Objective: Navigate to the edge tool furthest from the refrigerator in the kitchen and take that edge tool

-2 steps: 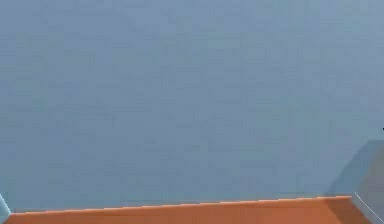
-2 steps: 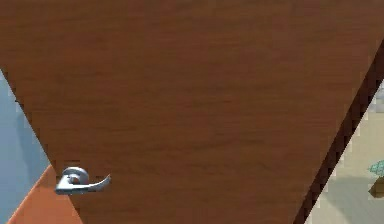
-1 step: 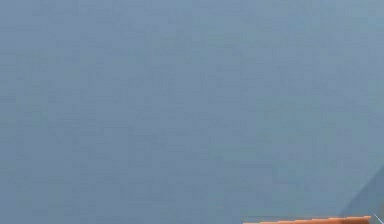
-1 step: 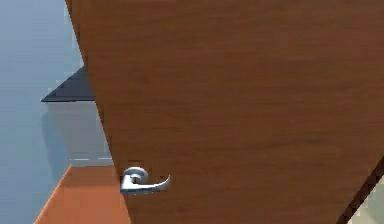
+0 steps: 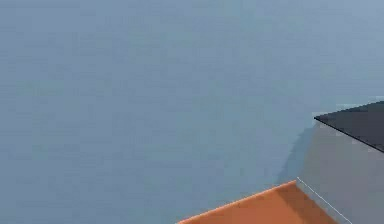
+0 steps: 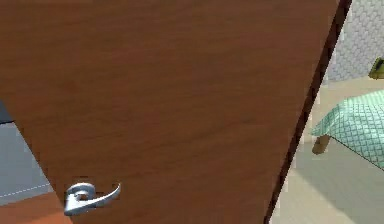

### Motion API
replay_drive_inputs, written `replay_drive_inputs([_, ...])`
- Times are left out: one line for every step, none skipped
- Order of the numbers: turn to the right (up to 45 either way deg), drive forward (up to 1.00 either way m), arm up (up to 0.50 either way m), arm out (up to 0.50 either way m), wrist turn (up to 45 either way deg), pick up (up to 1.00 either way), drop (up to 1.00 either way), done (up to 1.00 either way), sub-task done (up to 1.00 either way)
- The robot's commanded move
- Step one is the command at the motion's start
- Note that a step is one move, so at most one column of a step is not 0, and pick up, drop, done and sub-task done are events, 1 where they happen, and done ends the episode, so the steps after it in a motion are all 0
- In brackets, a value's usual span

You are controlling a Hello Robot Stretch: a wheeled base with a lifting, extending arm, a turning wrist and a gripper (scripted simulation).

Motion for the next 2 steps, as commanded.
replay_drive_inputs([0.0, 0.35, 0.0, 0.0, 0.0, 0.0, 0.0, 0.0, 0.0])
replay_drive_inputs([24.0, 0.0, 0.0, 0.0, 0.0, 0.0, 0.0, 0.0, 0.0])
